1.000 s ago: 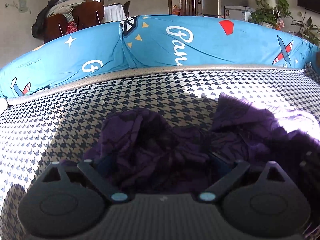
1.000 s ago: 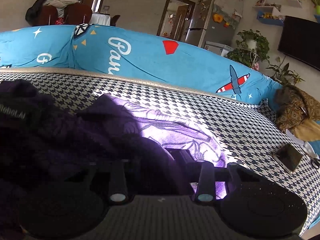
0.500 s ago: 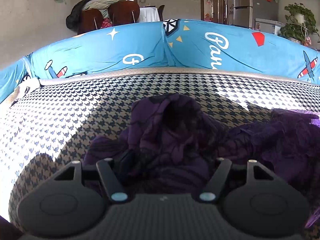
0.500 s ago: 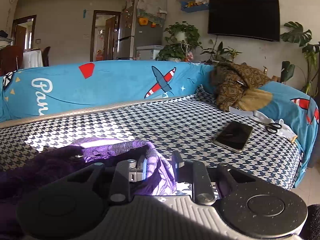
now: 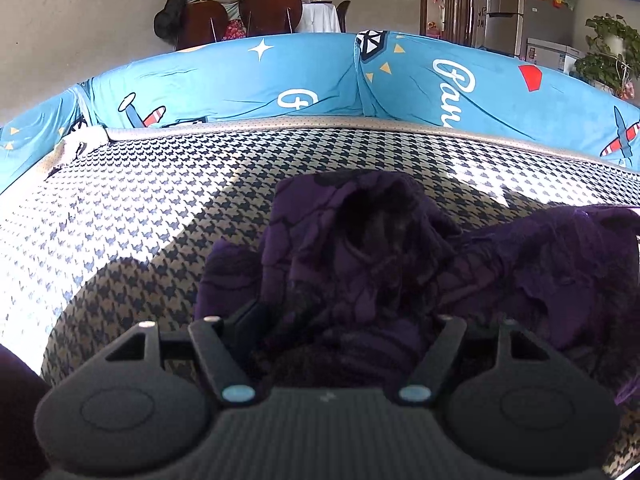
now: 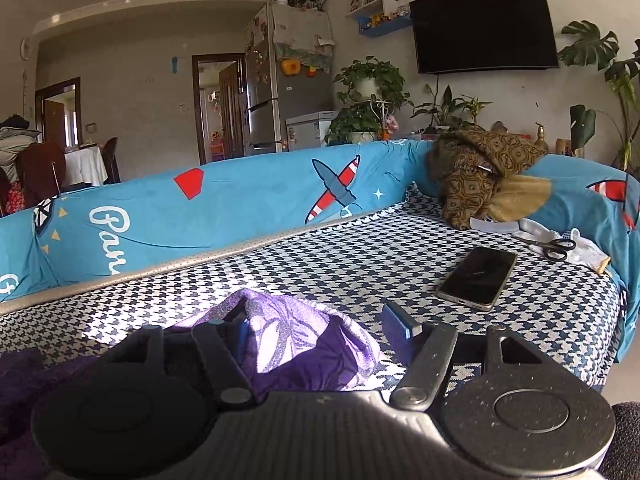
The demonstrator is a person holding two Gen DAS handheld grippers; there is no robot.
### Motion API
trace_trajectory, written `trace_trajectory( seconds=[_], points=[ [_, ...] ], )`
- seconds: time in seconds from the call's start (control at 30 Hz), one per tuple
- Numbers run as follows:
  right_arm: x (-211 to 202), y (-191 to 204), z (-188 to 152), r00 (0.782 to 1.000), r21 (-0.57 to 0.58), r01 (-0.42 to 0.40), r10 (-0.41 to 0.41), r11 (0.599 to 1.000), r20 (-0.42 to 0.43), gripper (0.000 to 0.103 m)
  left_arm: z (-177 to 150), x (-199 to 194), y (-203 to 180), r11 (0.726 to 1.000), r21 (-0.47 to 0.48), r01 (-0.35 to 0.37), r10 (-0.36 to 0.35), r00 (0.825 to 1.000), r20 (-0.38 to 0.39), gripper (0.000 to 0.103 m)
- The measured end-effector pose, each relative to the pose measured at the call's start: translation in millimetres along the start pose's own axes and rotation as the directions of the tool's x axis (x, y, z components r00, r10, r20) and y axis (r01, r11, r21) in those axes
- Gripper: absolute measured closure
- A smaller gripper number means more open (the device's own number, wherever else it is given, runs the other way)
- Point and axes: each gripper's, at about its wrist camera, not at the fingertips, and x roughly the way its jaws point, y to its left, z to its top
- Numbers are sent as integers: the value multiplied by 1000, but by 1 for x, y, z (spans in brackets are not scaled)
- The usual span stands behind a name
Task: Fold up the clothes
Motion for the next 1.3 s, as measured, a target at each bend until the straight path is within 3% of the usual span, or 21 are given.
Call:
trace_trajectory(
  seconds=[0.1,0.2,0.33,0.57,0.77,0.9,0.97,1.13,1.3],
  points=[
    [2,-1,1,999,0,-21,21,1000,-42,29,-3,-6,0,1000,1,7,-7,1000,-1,33],
    [8,-3,-7,991,4,-1,2,1000,-131,29,-5,-11,0,1000,4,12,-12,1000,2,33],
    [12,-6,-20,970,18,-31,34,999,-242,29,-8,-21,-5,999,38,23,-24,1000,15,33],
    [-22,-5,-11,988,22,-117,119,993,-95,29,-7,-41,-2,997,16,82,-82,996,18,31],
    [-36,1,0,980,19,-200,200,980,-1,29,4,-62,-9,991,29,134,-136,988,70,21],
    [-35,12,1,948,-2,-317,316,949,-34,29,18,-66,-15,987,42,153,-156,981,111,18],
    [-31,21,-3,927,-11,-370,368,929,-77,29,26,-62,-18,986,44,161,-165,978,124,9],
    [-20,47,-9,894,-90,-437,422,895,-150,29,49,-37,-25,977,67,204,-211,970,124,8],
    [3,69,-8,874,-153,-474,441,867,-205,23,69,5,-36,969,101,227,-234,970,60,6]
  ],
)
